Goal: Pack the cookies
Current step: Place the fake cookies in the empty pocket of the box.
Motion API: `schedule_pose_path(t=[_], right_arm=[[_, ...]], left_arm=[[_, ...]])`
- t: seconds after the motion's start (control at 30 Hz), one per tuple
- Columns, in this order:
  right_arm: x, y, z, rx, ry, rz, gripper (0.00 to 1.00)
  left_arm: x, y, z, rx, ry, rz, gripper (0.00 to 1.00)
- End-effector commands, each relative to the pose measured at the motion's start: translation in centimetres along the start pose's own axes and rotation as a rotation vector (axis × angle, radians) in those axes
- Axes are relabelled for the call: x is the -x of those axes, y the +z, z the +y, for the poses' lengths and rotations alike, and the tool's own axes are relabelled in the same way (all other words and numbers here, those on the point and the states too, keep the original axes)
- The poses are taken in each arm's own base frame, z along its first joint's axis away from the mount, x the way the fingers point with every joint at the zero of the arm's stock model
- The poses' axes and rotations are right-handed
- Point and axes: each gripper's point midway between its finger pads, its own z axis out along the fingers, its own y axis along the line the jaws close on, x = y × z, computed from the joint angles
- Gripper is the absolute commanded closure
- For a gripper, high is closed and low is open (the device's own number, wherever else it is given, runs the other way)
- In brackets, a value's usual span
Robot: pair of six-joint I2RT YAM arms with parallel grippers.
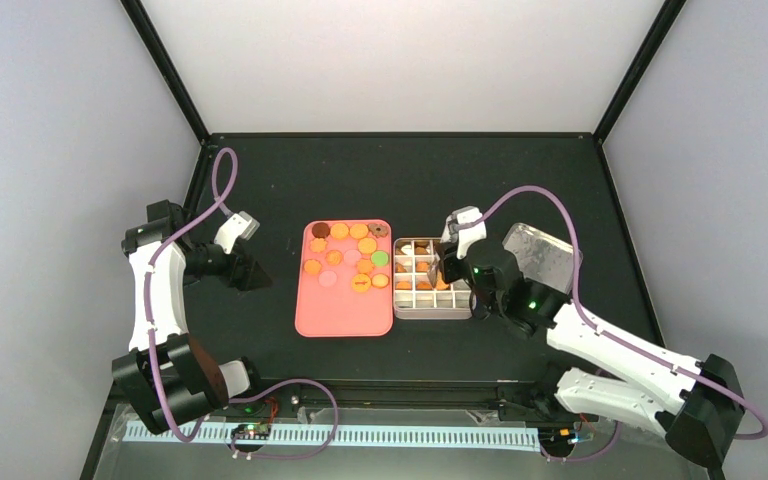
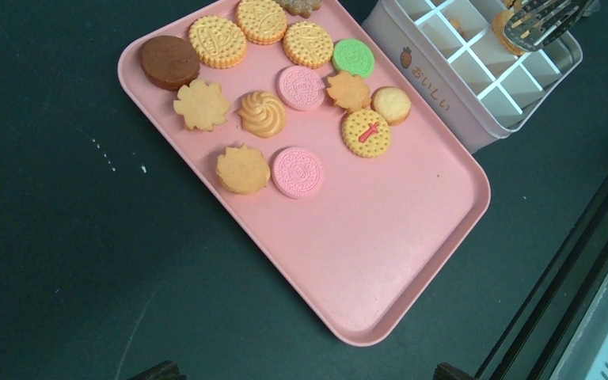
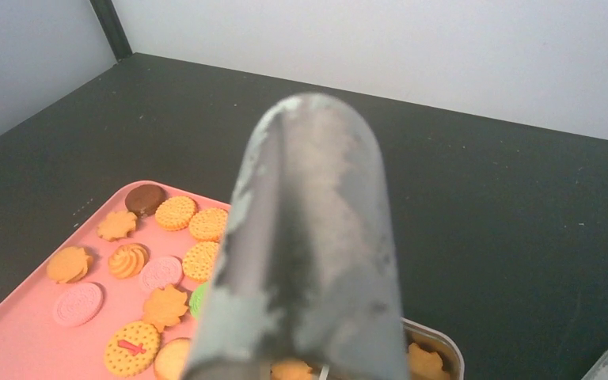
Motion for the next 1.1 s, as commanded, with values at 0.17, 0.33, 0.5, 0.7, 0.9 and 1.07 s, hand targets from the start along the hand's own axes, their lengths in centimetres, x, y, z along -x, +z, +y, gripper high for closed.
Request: schedule_pose_path(t=[0.17, 0.33, 0.5, 0.7, 0.9, 1.07], right_arm=[[-0.4, -0.4, -0.5, -0.008, 0.044, -0.011, 0.66], [-0.9, 0.0, -0.3, -0.001, 0.052, 0.000, 0.66], [-1.8, 0.7, -0.2, -0.009, 0.045, 0.028, 0.66], [-2.4, 0.7, -0.3, -0.013, 0.052, 0.037, 0.65], [-1.8, 0.3, -0.4, -0.019, 0.075, 0.015, 0.65], [0.7, -0.9, -0.5, -0.019, 0.087, -0.035, 0.65]], left_arm=[[1.0, -0.6, -0.2, -0.009, 0.031, -0.031, 0.16], [0.9, -0.6, -0.3, -0.009, 0.032, -0.030, 0.16], [0.9, -0.6, -0.2, -0.010, 0.032, -0.030, 0.16], [0.9, -0.6, -0.2, -0.009, 0.037, -0.028, 0.16], [0.9, -0.5, -0.3, -0.015, 0.033, -0.030, 0.16], [0.9, -0.6, -0.3, -0.011, 0.037, -0.028, 0.16]])
